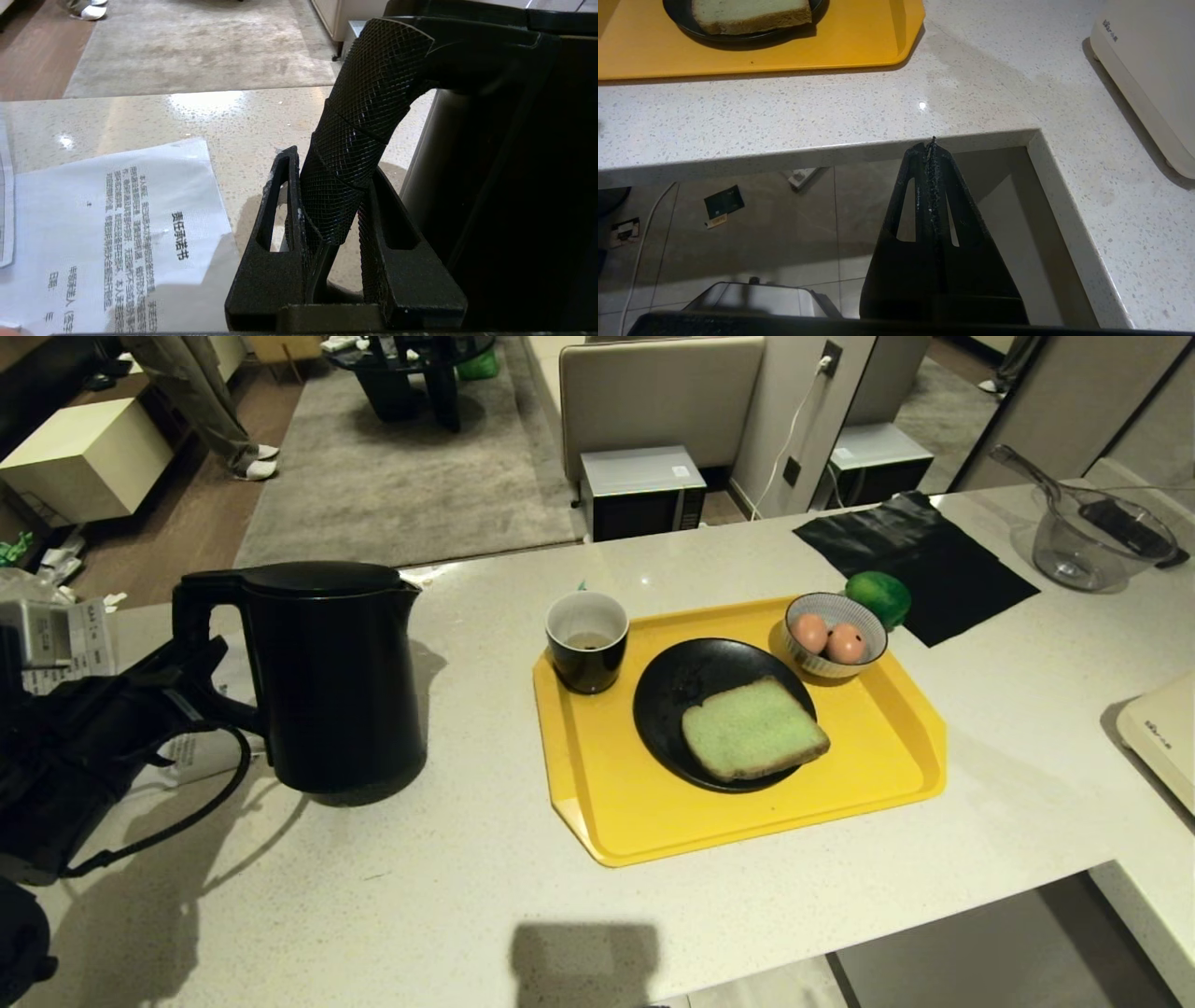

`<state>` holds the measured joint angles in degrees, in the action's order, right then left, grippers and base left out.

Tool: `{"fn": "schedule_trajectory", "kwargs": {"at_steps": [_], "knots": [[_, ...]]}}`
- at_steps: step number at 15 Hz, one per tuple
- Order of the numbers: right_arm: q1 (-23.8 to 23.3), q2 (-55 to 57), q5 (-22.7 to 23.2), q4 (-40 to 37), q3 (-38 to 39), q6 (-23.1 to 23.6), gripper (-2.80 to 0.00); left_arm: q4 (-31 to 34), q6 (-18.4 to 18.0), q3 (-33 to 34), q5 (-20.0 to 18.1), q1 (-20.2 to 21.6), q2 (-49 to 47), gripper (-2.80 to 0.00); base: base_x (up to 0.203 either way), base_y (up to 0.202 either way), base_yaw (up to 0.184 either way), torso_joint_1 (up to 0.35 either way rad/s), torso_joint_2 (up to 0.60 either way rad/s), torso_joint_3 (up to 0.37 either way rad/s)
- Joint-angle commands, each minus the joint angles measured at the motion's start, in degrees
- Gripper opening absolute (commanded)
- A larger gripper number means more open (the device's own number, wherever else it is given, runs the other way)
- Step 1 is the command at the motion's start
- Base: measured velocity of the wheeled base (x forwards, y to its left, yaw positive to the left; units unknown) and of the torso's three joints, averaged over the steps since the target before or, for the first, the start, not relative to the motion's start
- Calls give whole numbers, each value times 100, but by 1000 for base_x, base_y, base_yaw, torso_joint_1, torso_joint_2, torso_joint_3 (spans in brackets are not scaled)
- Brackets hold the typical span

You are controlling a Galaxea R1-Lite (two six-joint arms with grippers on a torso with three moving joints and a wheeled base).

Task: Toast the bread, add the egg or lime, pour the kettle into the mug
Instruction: Put the kettle back

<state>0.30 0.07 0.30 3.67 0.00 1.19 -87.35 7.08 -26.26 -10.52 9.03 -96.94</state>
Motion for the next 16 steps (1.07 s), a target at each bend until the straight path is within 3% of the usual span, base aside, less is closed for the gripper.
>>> {"fn": "schedule_trajectory", "kwargs": {"at_steps": [1, 11, 13, 16], "knots": [[5, 1, 5, 2, 149, 4, -280, -32, -5, -38, -3, 11, -80, -280, 0, 0, 0, 0, 0, 0], [5, 2, 5, 2, 149, 4, -280, -32, -14, -309, -23, 48, -230, -280, 0, 0, 0, 0, 0, 0], [5, 1, 5, 2, 149, 4, -280, -32, -66, -301, -231, 160, -290, -280, 0, 0, 0, 0, 0, 0], [5, 1, 5, 2, 149, 4, -280, -32, -75, -303, -231, 187, -297, -280, 0, 0, 0, 0, 0, 0]]}}
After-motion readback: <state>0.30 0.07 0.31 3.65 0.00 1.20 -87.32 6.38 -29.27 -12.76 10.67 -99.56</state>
